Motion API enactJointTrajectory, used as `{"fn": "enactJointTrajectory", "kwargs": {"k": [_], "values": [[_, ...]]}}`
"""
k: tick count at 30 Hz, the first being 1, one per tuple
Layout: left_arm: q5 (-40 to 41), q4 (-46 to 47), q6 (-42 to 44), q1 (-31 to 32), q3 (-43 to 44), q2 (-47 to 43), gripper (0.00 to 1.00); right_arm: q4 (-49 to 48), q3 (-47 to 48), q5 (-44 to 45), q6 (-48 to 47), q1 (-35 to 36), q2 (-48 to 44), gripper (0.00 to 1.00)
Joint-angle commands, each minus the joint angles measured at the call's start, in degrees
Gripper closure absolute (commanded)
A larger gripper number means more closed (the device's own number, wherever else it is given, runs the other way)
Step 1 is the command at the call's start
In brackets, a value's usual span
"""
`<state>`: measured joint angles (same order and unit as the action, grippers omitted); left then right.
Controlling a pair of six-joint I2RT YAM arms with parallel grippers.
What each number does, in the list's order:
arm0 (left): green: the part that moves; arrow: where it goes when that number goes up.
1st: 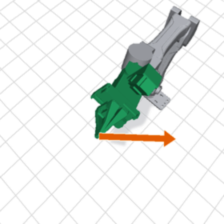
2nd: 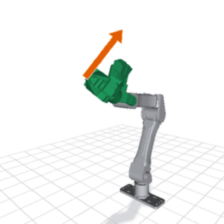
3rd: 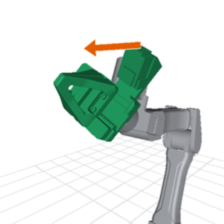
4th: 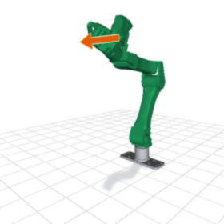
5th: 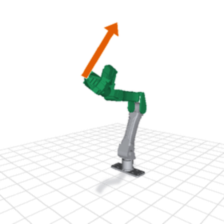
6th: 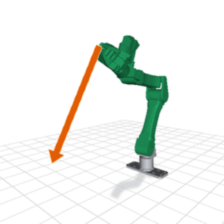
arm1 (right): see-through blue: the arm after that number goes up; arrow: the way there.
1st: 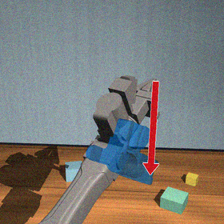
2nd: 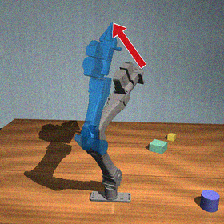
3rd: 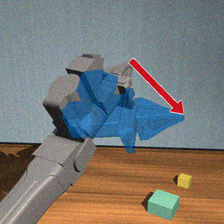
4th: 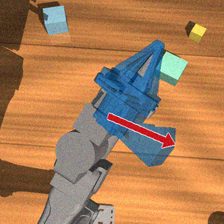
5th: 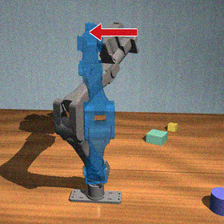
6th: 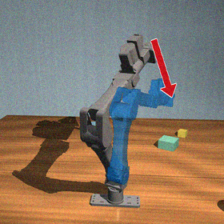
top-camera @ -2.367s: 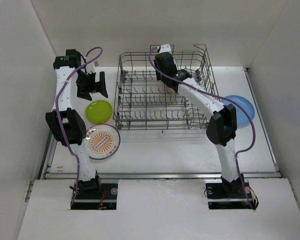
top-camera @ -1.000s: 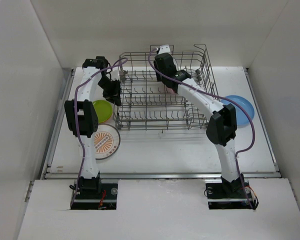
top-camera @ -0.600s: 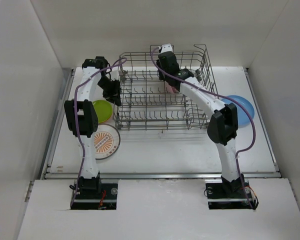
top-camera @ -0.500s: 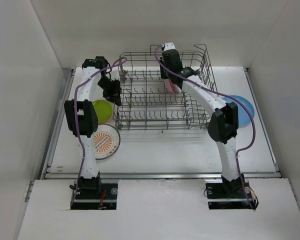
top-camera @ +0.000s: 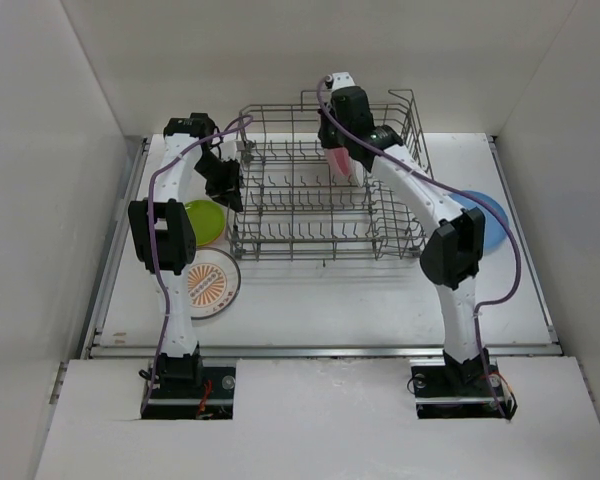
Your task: Unload the plates from the dish rack
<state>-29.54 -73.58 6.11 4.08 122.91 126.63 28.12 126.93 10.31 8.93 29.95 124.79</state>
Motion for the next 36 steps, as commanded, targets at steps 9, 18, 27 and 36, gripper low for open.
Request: {"fn": "enactJointTrajectory", "kwargs": {"k": [9, 18, 27, 36], "values": [[0.54, -0.77, 2.68, 0.76, 1.1, 0.73, 1.0, -7.82, 2.62, 3.31, -2.78, 0.54, -16.69, 1.0], [0.54, -1.3, 2.68, 0.76, 1.1, 0.2, 1.0, -7.29, -1.94, 19.88, -2.78, -0.85, -24.85, 1.0], [0.54, -1.3, 2.68, 0.76, 1.1, -0.33, 1.0, 1.49, -15.92, 36.54, -0.87, -12.54, -29.61, 1.0], [0.54, -1.3, 2.68, 0.76, 0.57, 0.72, 1.0, 8.0, -22.95, 22.85, 10.75, -26.69, -20.4, 1.0]]}}
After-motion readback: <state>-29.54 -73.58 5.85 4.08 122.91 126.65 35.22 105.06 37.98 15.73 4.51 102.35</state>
